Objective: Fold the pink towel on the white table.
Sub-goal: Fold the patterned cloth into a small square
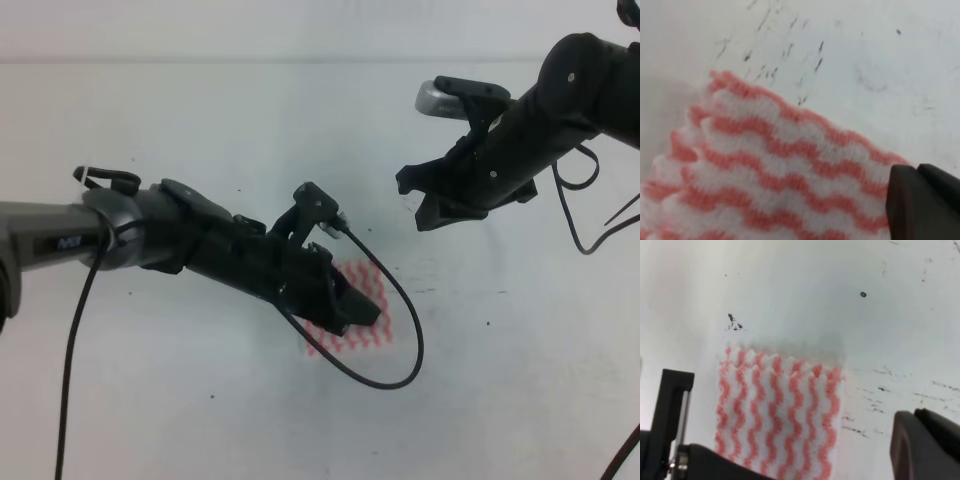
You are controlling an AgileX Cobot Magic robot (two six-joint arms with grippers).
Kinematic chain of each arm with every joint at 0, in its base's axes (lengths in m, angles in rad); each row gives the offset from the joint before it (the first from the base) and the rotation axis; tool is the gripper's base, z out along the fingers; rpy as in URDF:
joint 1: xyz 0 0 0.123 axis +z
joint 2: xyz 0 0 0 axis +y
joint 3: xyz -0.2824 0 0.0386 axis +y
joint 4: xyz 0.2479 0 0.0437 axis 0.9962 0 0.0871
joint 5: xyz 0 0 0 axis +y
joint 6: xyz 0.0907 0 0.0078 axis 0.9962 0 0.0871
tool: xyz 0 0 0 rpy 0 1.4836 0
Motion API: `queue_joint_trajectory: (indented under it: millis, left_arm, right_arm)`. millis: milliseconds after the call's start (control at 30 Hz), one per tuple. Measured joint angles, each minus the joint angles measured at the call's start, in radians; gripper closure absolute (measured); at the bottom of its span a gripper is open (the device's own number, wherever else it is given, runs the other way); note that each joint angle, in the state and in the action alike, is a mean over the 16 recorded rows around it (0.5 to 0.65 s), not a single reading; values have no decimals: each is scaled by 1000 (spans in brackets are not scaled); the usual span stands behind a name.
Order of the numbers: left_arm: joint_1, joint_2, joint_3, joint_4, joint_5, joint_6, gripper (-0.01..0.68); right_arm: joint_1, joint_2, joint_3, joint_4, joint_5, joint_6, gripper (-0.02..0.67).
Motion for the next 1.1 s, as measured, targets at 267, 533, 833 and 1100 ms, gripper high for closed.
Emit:
queue_joint_trajectory:
  millis: [267,533,833,1100]
  left_arm:
    - [0,23,-8,26,15,-20,673]
    - [0,21,-35,23,33,-23,673]
    - [0,31,-56,27,83,-48,673]
    - [0,55,-70,36,110,-65,673]
  right_arm:
    - [0,1,0,0,1,0,651]
    - [0,3,0,0,2,0,651]
    - [0,3,0,0,1,0,651]
    - [0,2,0,0,-1,0,651]
